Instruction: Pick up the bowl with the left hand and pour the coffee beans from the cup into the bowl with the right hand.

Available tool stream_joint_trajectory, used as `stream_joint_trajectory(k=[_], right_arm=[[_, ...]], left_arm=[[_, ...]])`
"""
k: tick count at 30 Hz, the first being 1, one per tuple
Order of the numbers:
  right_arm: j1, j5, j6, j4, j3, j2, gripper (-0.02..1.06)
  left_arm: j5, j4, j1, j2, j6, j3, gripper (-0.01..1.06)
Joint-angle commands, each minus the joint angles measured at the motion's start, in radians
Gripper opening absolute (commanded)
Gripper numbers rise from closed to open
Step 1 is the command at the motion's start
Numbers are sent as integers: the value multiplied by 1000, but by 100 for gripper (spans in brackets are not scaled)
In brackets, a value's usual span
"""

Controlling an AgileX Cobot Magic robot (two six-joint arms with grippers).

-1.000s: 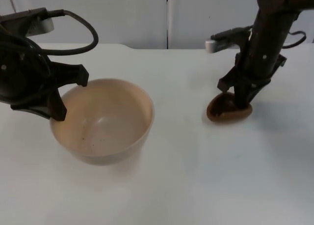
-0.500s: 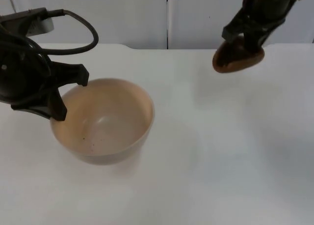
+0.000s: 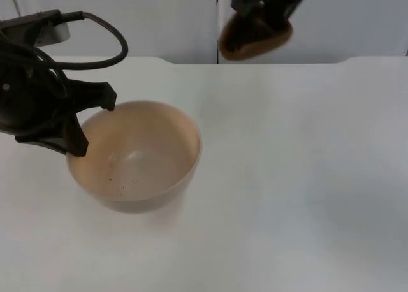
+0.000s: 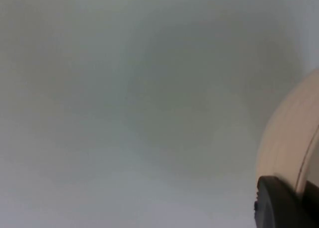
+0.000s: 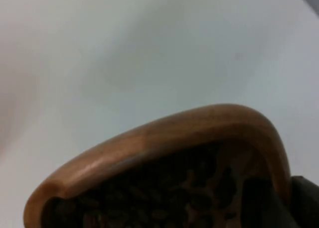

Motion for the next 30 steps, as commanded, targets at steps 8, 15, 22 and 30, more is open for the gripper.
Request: stream_joint_trajectory(k=[8,15,22,30], right_arm=[[139,8,3,-104,-65,-17,0],[200,-7,3,-109,-65,-17,0],[256,-14,3,-226,-65,-17,0],[300,-24,7,-319,-65,-17,0]], left_arm=[[-8,-23,3,-8,-1,0,0],[-8,-23,3,-8,-1,0,0],[-8,-23,3,-8,-1,0,0],[-8,-25,3,-8,-1,0,0]])
